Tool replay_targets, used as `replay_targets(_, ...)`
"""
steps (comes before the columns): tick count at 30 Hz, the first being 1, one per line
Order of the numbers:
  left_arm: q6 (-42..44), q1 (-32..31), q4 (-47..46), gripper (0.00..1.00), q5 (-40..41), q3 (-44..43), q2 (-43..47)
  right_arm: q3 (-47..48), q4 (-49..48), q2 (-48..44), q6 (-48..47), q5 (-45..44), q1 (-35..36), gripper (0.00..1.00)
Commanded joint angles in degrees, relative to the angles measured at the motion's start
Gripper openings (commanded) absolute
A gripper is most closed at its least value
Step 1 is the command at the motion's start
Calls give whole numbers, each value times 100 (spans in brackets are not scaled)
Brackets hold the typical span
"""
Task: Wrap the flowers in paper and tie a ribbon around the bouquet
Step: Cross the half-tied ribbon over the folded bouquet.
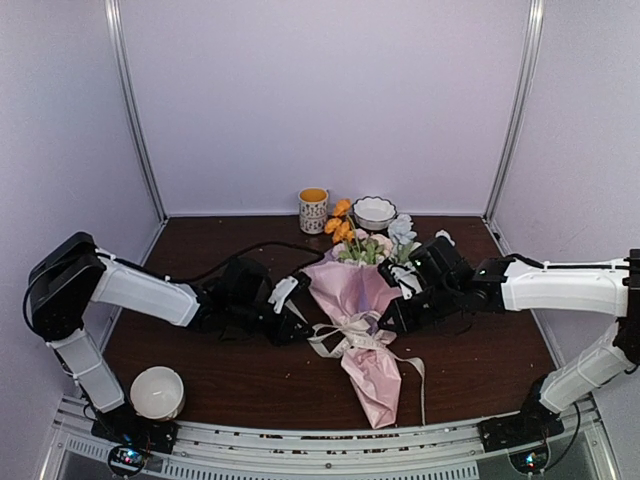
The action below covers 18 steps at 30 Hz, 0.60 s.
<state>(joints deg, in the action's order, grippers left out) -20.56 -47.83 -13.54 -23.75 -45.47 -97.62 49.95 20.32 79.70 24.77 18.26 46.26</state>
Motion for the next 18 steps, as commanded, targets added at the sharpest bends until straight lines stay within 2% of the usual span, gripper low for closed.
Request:
replay_targets(1, 142, -13, 331, 48, 360, 94, 257, -78, -121, -72, -131, 273, 49, 0)
replay_targets(2, 185, -7, 130, 53, 438, 236, 515, -87, -146, -66, -131, 301, 50, 0)
replay_targets(4, 425, -46, -335, 58, 659, 545, 966, -115, -227, -85, -123, 384, 50, 0)
replay_targets(6, 1005, -194, -637, 58, 1039, 659, 1360, -122, -311, -97, -113, 467, 50, 0)
replay_targets(8, 2018, -490, -517, 55, 1356, 465, 1524, -126, -378, -91, -90, 506, 50, 0)
replay_targets(10, 3171, -869, -63, 55, 1427, 20, 1418, -139, -409, -86, -41, 507, 35, 0)
replay_targets(13, 4645, -1278, 309, 63, 1600, -475, 963, -150, -421, -91, 4, 525, -15, 0)
replay_targets(18, 5605, -1467, 8, 68, 1898, -1086, 96, -271, -600, -71, 90, 729, -97, 0)
